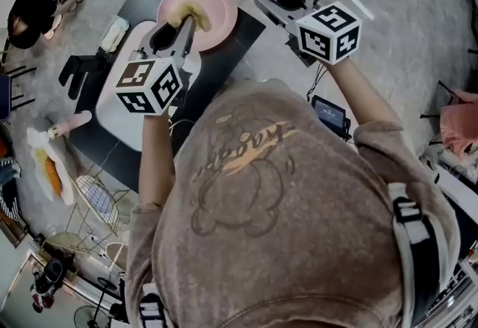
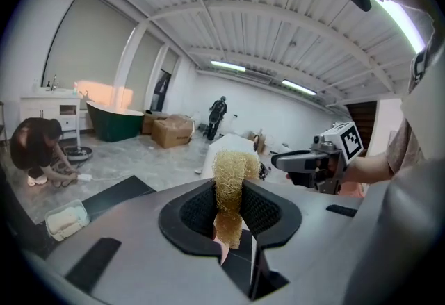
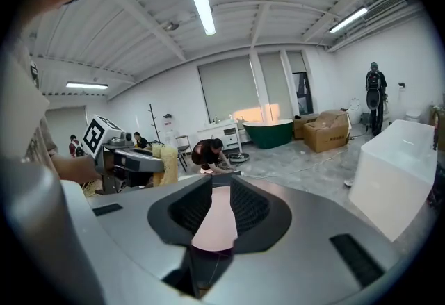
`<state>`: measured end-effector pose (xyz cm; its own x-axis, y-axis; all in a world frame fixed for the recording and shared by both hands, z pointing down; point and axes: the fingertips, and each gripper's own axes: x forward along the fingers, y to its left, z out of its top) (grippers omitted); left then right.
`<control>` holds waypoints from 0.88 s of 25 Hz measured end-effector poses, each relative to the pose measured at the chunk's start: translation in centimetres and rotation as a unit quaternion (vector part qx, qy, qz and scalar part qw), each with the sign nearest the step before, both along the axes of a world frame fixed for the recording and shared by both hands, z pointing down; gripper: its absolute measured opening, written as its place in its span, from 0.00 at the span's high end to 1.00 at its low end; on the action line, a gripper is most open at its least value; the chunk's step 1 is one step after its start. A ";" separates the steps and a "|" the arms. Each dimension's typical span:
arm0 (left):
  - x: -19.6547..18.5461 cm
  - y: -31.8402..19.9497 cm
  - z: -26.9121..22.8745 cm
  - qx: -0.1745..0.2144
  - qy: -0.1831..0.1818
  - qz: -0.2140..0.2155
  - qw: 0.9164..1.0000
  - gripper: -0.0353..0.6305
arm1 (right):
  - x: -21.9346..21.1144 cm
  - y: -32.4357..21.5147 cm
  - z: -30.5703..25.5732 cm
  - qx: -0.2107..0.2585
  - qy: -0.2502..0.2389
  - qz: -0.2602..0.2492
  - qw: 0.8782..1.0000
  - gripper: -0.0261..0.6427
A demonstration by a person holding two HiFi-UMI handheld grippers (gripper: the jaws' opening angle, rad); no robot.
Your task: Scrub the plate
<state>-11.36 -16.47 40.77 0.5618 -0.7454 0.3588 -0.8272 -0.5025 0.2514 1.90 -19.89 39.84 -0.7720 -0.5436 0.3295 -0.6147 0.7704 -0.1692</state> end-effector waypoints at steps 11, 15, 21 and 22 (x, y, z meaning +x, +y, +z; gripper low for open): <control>1.4 2.3 -0.5 0.079 0.005 -0.011 0.997 0.83 | 0.5 3.6 -0.4 0.051 -0.025 0.047 0.997 0.96; 1.0 2.4 0.2 0.100 0.013 -0.037 0.994 0.83 | 0.9 3.6 0.3 0.067 -0.039 0.072 0.994 0.96; 0.0 2.2 0.4 0.117 0.004 -0.069 0.991 0.83 | 0.7 3.9 1.1 0.082 -0.031 0.077 0.993 0.96; -0.1 2.1 0.6 0.116 -0.001 -0.073 0.991 0.83 | 0.7 3.9 1.3 0.082 -0.030 0.079 0.993 0.96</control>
<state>-11.51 -14.36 41.35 0.4415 -0.8813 0.1685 -0.8956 -0.4216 0.1420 2.58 -16.02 41.11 -0.6886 -0.7019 0.1821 -0.7224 0.6857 -0.0887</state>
